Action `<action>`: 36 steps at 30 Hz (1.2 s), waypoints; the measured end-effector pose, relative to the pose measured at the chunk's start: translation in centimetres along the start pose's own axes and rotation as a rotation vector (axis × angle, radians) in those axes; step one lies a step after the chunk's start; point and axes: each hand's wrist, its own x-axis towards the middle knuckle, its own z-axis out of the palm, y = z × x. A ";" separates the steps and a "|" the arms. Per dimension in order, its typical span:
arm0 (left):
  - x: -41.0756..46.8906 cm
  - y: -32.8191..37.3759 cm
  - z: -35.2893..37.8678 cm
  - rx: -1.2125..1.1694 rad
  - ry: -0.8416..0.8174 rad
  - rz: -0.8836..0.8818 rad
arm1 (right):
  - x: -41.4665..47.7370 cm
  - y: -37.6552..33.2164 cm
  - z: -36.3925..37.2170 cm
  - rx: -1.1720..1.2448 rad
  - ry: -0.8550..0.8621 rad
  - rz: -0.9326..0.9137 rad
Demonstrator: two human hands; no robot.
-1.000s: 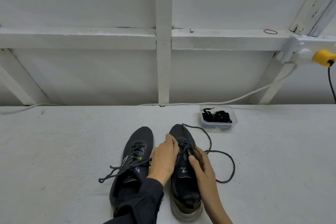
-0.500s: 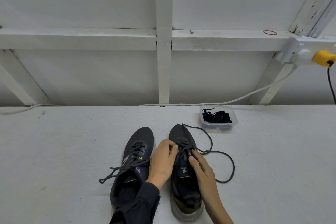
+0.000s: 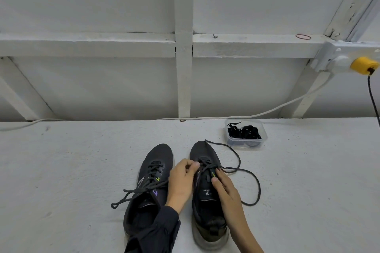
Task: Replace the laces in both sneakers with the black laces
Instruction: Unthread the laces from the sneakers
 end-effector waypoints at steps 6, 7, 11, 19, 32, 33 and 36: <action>0.3 1.3 0.0 -0.168 0.097 -0.025 | 0.1 -0.2 0.1 -0.009 -0.016 0.016; 0.0 1.1 0.2 -0.187 0.082 -0.047 | 0.1 -0.2 0.1 -0.012 -0.012 0.015; -1.3 -0.4 1.0 -0.139 0.004 -0.068 | 0.2 -0.1 0.1 -0.012 0.002 0.019; 0.4 2.4 -1.2 -0.323 0.239 -0.010 | 0.0 -0.2 0.0 -0.024 0.005 0.022; -0.8 0.9 0.1 -0.248 0.223 -0.012 | -0.1 -0.4 0.1 -0.018 0.001 0.030; -0.3 1.6 -0.4 -0.291 0.285 0.008 | -0.1 -0.4 0.1 -0.015 0.001 0.032; 0.4 2.8 -1.3 -0.399 0.349 0.037 | -0.2 -0.4 0.1 -0.003 0.003 0.035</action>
